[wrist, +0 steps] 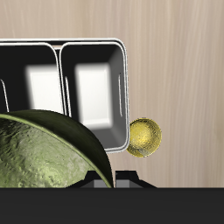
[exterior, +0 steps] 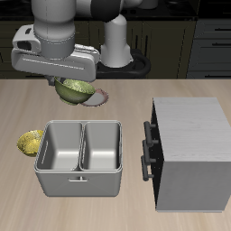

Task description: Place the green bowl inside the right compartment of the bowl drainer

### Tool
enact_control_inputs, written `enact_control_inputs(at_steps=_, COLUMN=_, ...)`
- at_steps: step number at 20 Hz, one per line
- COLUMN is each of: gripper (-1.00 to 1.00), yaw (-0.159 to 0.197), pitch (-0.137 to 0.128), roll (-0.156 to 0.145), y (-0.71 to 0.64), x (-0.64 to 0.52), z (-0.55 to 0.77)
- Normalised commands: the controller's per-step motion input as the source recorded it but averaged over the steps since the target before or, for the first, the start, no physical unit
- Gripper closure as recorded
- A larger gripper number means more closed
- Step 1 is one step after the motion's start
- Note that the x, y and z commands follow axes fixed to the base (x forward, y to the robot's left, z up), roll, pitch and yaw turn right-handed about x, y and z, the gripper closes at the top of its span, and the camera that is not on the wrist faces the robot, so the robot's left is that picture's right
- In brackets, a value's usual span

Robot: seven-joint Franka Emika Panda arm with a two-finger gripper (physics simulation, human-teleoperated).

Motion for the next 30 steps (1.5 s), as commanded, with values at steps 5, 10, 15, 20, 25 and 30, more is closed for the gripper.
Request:
enact_control_inputs(at_steps=5, gripper=1.0, yaw=0.014, pitch=-0.075, roll=-0.013, y=0.01, x=0.05, z=0.01)
enact_control_inputs(at_steps=10, gripper=1.0, yaw=0.03, pitch=-0.077, roll=0.004, y=-0.06, x=0.03, z=-0.03)
enact_control_inputs(at_steps=15, gripper=1.0, yaw=-0.028, pitch=-0.021, roll=0.018, y=-0.03, x=-0.01, z=-0.03)
enact_control_inputs(at_steps=20, gripper=1.0, yaw=-0.018, pitch=-0.014, roll=0.032, y=0.01, x=-0.01, z=-0.17)
enact_control_inputs(at_steps=25, gripper=1.0, yaw=-0.017, pitch=0.002, roll=-0.015, y=-0.14, x=-0.07, z=-0.18)
enact_control_inputs(at_steps=30, gripper=1.0, yaw=-0.007, pitch=0.036, roll=-0.022, y=-0.13, x=-0.02, z=-0.26)
